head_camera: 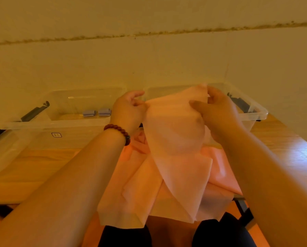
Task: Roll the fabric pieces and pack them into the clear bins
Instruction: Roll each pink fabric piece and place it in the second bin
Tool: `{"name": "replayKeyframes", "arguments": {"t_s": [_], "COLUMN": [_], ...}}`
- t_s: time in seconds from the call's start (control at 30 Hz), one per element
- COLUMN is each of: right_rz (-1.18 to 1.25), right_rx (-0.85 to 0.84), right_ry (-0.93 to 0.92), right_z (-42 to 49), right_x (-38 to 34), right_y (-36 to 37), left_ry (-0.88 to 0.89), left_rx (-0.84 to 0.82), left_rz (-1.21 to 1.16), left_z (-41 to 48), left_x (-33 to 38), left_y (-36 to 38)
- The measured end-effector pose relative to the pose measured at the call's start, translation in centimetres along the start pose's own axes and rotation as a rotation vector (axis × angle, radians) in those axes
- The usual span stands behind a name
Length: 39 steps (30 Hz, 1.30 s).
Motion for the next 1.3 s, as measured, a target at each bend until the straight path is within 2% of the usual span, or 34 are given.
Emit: {"name": "replayKeyframes", "arguments": {"t_s": [0.1,0.17,0.33,0.37,0.43,0.53,0.6,0.7,0.77,0.9,1.0,1.1,1.17,1.23,1.3], "right_rz": [-0.3,-0.374,-0.446,-0.421,-0.38,-0.299,-0.162,-0.134,-0.121,0.124,0.354,0.471,0.353,0.04,-0.293], "right_rx": [0.145,0.178,0.287,0.3,0.243,0.017,-0.097,-0.121,-0.072,0.004,-0.002,-0.115,-0.15,-0.079,0.035], "right_ry": [-0.095,-0.158,-0.332,-0.316,-0.203,0.005,0.13,0.179,0.113,-0.045,-0.008,0.094,0.097,0.035,-0.059], "right_z": [0.2,-0.2,-2.7,-3.4,-4.4,-5.6,-6.1,-6.5,-6.4,-5.2,-3.7,-2.5,-1.8,-0.7,0.0], "right_x": [-0.5,-0.4,-0.1,0.5,2.9,6.3,7.5,7.8,6.7,3.2,1.4,0.5,0.3,0.3,0.1], "right_y": [-1.5,-1.6,-2.7,-2.8,-2.4,0.2,1.8,2.0,1.2,0.6,0.9,1.7,1.7,0.5,-0.9], "left_ry": [0.067,0.049,0.004,-0.038,-0.165,-0.337,-0.37,-0.352,-0.3,-0.235,-0.246,-0.098,0.011,0.051,0.04], "left_rx": [0.025,0.018,0.17,0.188,0.12,-0.15,-0.282,-0.244,-0.199,-0.146,-0.178,-0.02,0.095,0.149,0.126], "left_rz": [0.226,0.268,0.043,0.011,-0.032,-0.07,-0.143,-0.295,-0.35,-0.367,-0.414,-0.246,-0.026,0.151,0.205], "left_z": [1.0,1.2,-1.5,-2.3,-3.8,-5.0,-5.5,-5.6,-5.3,-4.0,-2.9,-1.1,-0.3,0.6,1.3], "left_x": [0.0,-0.9,-3.2,-4.1,-6.4,-9.6,-10.2,-9.3,-7.8,-5.1,-4.0,-2.1,-0.4,0.3,0.0], "left_y": [1.0,1.4,-0.7,-0.9,0.1,3.5,4.9,4.1,3.0,1.7,1.7,0.0,-0.7,-0.6,0.1]}}
Point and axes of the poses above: each hand's wrist, its own z-axis towards the middle knuckle, its own y-axis out of the palm, x = y × z, the point moved 10 cm from there along z, towards the middle knuckle, and after that the axes turned 8 degrees about -y, right-handed, at the moved point
